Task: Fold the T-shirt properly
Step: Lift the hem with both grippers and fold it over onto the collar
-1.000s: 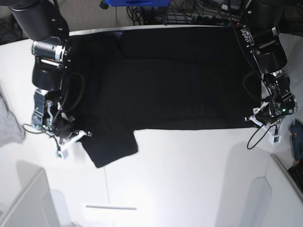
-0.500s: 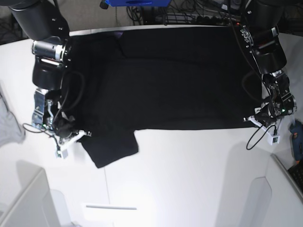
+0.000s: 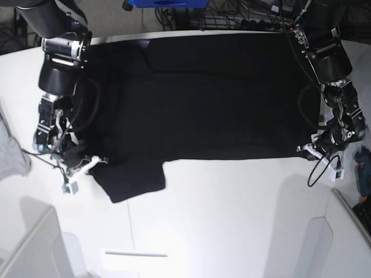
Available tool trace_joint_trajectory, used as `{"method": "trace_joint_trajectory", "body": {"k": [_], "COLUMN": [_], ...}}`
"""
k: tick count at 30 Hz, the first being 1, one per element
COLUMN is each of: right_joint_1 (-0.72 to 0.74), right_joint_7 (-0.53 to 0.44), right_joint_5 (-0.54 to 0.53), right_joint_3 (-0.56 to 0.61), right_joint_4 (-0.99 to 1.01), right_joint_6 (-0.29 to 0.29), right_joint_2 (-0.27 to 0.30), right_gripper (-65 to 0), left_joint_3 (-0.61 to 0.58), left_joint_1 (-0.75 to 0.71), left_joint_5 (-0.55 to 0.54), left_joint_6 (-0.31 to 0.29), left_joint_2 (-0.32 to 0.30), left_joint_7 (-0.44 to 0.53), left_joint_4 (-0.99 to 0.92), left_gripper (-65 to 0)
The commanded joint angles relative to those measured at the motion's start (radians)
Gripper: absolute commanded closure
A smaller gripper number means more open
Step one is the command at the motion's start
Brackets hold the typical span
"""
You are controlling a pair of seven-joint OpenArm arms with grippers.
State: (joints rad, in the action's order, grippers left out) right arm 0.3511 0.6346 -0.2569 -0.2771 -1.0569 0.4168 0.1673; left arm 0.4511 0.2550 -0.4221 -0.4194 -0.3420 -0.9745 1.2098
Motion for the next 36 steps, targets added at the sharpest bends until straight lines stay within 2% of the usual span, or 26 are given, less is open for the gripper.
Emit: {"method": "trace_joint_trajectory", "body": {"k": [1, 9, 16, 21, 25, 29, 36], "right_joint_1": [0.022, -0.057, -0.148, -0.186, -0.208, -0.241, -0.32], "right_joint_7": [-0.017, 0.04, 0.074, 0.109, 0.133, 0.17, 0.17], "right_joint_5": [-0.015, -0.015, -0.015, -0.017, -0.017, -0.017, -0.017], "right_joint_3": [-0.003, -0.004, -0.004, -0.012, -0.09, -0.129, -0.13], "right_joint_4": [-0.042, -0.208, -0.354, -0.417, -0.464, -0.523, -0.619], "right_joint_6": [0.004, 0.004, 0.003, 0.003, 0.004, 0.007, 0.007], "right_joint_2": [0.013, 0.013, 0.013, 0.011, -0.019, -0.021, -0.024], "right_gripper": [0.0, 0.0, 0.0, 0.0, 0.0, 0.0, 0.0], "left_joint_3": [0.002, 0.016, 0.119, 0.124, 0.124, 0.124, 0.124], "left_joint_1": [0.02, -0.059, -0.181, -0.267, -0.32, -0.363, -0.435], "left_joint_5": [-0.021, -0.056, -0.06, -0.172, -0.258, -0.266, -0.268], "left_joint_6": [0.0, 0.0, -0.002, -0.002, -0.002, -0.002, 0.0], "left_joint_2": [-0.03, -0.036, -0.033, -0.061, -0.073, -0.073, -0.067], "left_joint_7": [0.002, -0.024, -0.025, -0.025, -0.025, -0.025, -0.025], "left_joint_4": [0.035, 0.163, 0.31, 0.368, 0.387, 0.427, 0.537], "left_gripper": [0.0, 0.0, 0.0, 0.0, 0.0, 0.0, 0.0]}}
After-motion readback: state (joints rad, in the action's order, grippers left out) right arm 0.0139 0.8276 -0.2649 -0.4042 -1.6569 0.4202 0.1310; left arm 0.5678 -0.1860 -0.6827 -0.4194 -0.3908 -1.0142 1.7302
